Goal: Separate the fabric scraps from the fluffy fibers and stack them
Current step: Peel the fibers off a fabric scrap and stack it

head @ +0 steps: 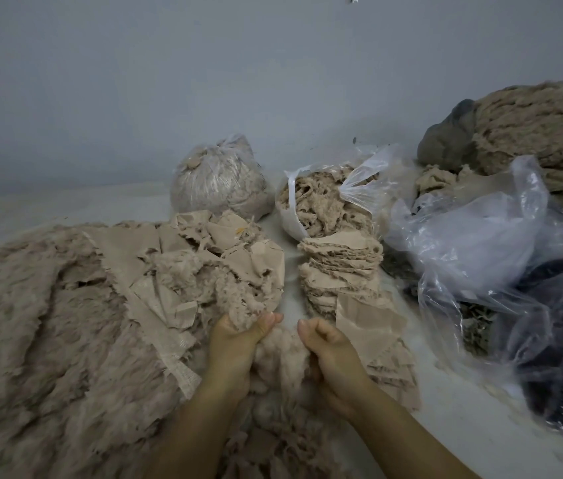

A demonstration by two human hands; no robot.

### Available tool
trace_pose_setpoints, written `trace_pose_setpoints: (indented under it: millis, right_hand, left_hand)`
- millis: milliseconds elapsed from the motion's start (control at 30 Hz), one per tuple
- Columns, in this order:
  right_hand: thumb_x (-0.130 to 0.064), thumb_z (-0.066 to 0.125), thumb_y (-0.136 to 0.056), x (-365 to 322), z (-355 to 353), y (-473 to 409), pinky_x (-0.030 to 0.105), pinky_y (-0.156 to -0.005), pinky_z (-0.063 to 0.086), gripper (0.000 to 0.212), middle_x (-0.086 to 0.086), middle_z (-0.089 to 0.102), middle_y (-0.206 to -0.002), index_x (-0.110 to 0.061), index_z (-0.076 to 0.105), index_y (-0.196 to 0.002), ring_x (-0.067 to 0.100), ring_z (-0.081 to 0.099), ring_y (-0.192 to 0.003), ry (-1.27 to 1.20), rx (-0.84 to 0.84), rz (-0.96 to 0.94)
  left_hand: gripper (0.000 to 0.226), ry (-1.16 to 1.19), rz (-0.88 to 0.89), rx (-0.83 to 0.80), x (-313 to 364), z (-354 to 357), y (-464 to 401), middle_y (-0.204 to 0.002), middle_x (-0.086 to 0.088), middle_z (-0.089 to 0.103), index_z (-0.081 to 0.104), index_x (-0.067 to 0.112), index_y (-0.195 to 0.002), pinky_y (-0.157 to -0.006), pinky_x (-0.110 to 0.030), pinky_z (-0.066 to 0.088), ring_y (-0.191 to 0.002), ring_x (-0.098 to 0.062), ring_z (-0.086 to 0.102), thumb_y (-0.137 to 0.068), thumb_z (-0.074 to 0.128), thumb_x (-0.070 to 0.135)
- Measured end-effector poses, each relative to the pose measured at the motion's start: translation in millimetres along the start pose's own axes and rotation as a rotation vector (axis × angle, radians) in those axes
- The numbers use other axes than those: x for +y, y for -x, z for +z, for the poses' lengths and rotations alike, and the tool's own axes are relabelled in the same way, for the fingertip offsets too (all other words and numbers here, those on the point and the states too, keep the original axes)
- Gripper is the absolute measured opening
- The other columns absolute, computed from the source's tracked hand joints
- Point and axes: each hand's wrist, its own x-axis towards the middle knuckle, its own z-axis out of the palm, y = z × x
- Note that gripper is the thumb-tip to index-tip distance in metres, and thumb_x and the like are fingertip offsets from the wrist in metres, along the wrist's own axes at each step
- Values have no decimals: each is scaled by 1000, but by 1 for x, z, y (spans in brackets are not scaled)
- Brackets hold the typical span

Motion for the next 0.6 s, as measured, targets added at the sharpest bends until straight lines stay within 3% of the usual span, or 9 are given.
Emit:
trace_pose_setpoints:
  millis: [33, 100, 167, 200, 267, 367, 600]
  right_hand:
    - [-21, 54, -93, 1, 2, 0, 23, -49, 44, 25, 6, 55, -60, -7, 49, -73, 12, 52, -52, 98, 64, -53]
    - [-24, 47, -98, 2, 7, -1, 31, -61, 48, 29, 14, 57, -71, -4, 50, -78, 22, 56, -64, 208, 142, -124]
    - [-32, 43, -101, 2, 11, 1, 42, -81, 53, 42, 24, 68, -94, 7, 59, -94, 36, 66, -88, 177, 68, -120]
    - [-35, 44, -100, 2, 12, 2, 43, -86, 53, 44, 23, 70, -100, 5, 63, -102, 35, 68, -95, 139, 2, -88]
    - [-32, 56, -95, 0, 10, 4, 35, -76, 57, 36, 19, 73, -94, 2, 67, -96, 28, 71, -87, 88, -65, -17]
    - [-14, 66, -87, 1, 8, 5, 30, -58, 54, 17, 18, 68, -78, -2, 57, -80, 25, 66, -67, 5, 16, -43]
    - [-11, 70, -83, 8, 7, 8, 33, -55, 44, 27, 16, 55, -64, -10, 51, -63, 24, 50, -59, -40, 213, -203]
  left_hand:
    - [30, -4, 10, 30, -2, 1, -1, -83, -19, 73, 65, -9, -98, -55, -27, 55, -74, -27, 72, -73, 71, 7]
    - [27, 19, 21, 63, -5, 4, 0, -83, -19, 73, 64, -10, -99, -55, -28, 56, -76, -29, 72, -76, 71, 4]
    - [32, 58, 17, 49, -5, 8, 3, -84, -21, 72, 66, -8, -97, -56, -29, 56, -77, -31, 72, -70, 73, 8]
    - [33, 68, 6, 29, -4, 11, 5, -85, -22, 72, 67, -7, -95, -56, -30, 56, -76, -32, 72, -68, 73, 11]
    - [27, 55, -11, 16, -2, 13, 7, -85, -22, 72, 67, -5, -93, -55, -31, 56, -75, -32, 72, -71, 72, 9]
    - [21, 34, -2, 97, -1, 8, 3, -85, -22, 72, 65, -10, -97, -56, -33, 58, -74, -31, 71, -80, 68, 1]
    - [25, 108, -34, 246, 0, 8, -5, -86, -16, 72, 63, -5, -106, -55, -30, 56, -70, -24, 71, -82, 67, -1]
